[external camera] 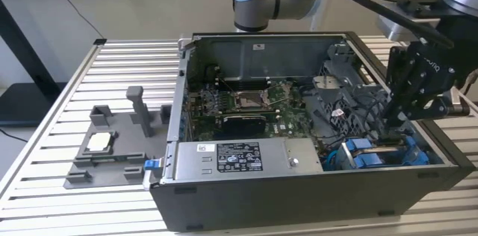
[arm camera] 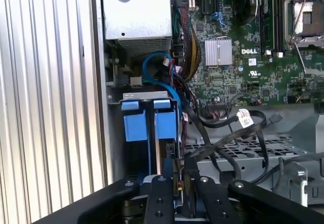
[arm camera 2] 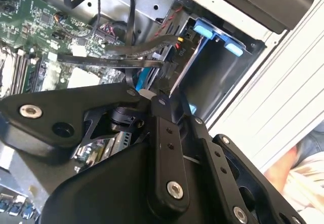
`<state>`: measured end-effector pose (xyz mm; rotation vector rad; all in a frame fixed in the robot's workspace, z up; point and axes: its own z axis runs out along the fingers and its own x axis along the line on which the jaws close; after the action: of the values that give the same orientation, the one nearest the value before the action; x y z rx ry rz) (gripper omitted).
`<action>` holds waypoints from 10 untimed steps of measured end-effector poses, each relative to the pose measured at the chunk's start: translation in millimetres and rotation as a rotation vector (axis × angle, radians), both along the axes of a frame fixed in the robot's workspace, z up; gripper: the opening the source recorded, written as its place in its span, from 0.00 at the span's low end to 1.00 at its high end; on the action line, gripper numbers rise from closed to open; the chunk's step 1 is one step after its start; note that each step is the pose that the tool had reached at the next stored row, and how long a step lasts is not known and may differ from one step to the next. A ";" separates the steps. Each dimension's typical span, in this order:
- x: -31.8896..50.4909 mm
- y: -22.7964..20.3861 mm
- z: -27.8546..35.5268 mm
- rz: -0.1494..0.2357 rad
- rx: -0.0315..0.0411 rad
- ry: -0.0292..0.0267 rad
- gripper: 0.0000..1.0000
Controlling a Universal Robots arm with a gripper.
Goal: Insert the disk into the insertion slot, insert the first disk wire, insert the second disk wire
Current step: 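Insert the second disk wire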
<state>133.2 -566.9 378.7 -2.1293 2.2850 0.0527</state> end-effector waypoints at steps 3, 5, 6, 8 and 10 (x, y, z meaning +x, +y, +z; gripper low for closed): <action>0.0 0.0 6.1 0.000 0.0001 0.0000 0.24; 0.0 0.0 8.8 0.000 0.0001 0.0000 0.24; 0.0 0.0 9.6 0.000 0.0002 0.0000 0.24; 0.0 0.0 9.9 0.000 0.0003 0.0000 0.24; 0.0 0.0 10.1 0.000 0.0001 0.0000 0.24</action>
<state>133.2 -566.9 388.8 -2.1293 2.2848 0.0527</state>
